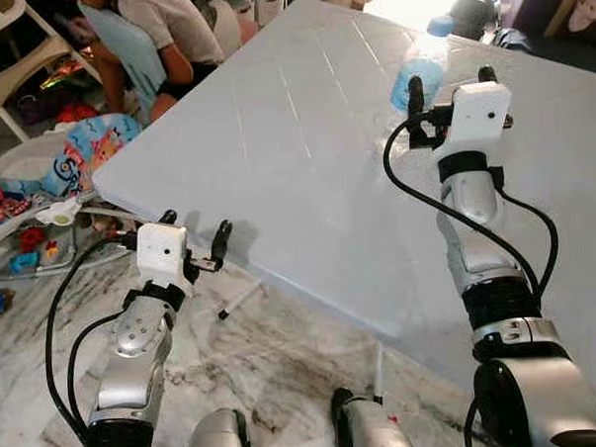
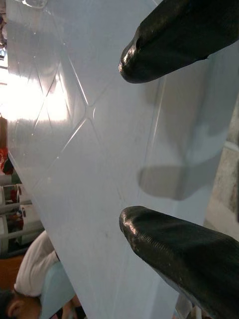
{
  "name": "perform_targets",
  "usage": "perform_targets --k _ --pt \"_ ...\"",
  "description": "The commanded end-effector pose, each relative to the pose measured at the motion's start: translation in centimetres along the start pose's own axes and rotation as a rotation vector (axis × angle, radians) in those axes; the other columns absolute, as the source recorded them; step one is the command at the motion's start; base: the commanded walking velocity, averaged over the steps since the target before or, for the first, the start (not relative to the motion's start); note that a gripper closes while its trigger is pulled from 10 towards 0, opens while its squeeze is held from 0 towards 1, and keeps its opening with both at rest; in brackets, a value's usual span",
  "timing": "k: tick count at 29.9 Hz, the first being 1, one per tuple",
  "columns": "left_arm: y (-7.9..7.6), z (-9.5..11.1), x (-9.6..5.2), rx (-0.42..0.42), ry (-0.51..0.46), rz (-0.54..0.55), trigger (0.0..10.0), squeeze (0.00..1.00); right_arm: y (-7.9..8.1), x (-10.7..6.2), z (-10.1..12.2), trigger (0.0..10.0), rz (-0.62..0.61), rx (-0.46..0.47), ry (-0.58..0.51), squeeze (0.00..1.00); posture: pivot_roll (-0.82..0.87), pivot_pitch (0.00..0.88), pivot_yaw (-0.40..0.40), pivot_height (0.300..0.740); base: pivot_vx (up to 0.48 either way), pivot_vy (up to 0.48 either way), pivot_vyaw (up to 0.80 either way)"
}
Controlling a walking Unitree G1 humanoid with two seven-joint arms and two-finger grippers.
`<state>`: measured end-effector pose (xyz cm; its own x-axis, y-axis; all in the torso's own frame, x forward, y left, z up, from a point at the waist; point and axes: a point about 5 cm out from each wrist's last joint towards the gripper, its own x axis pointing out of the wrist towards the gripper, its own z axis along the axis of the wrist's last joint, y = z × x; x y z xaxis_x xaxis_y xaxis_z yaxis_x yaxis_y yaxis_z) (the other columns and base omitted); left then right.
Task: Restocking fridge
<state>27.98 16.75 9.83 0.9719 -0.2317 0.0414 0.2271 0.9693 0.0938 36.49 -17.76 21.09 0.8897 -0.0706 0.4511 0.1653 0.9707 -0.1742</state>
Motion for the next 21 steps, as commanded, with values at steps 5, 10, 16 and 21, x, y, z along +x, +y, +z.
perform_targets --k 5,10,16,21 --pt "0.0 0.4 0.1 0.014 -0.017 0.001 10.0 0.00 -1.5 1.5 0.9 10.0 -0.027 0.000 -0.023 0.00 0.02 0.147 -0.026 0.740 0.000 0.000 0.00" --pt "0.0 0.4 0.0 0.017 -0.015 0.001 10.0 0.00 -1.6 2.8 1.4 10.0 0.019 0.045 -0.002 0.00 0.03 0.154 -0.026 0.740 0.000 0.000 0.00" --pt "0.2 0.4 -0.1 0.022 -0.012 0.002 10.0 0.00 -0.8 3.5 1.8 10.0 0.077 0.076 0.006 0.00 0.03 0.154 -0.025 0.740 0.000 0.000 0.00" --pt "0.4 0.5 0.0 0.025 -0.011 0.006 10.0 0.00 0.1 3.7 2.3 10.0 0.129 0.067 -0.021 0.00 0.03 0.154 -0.025 0.740 0.000 0.000 0.00"
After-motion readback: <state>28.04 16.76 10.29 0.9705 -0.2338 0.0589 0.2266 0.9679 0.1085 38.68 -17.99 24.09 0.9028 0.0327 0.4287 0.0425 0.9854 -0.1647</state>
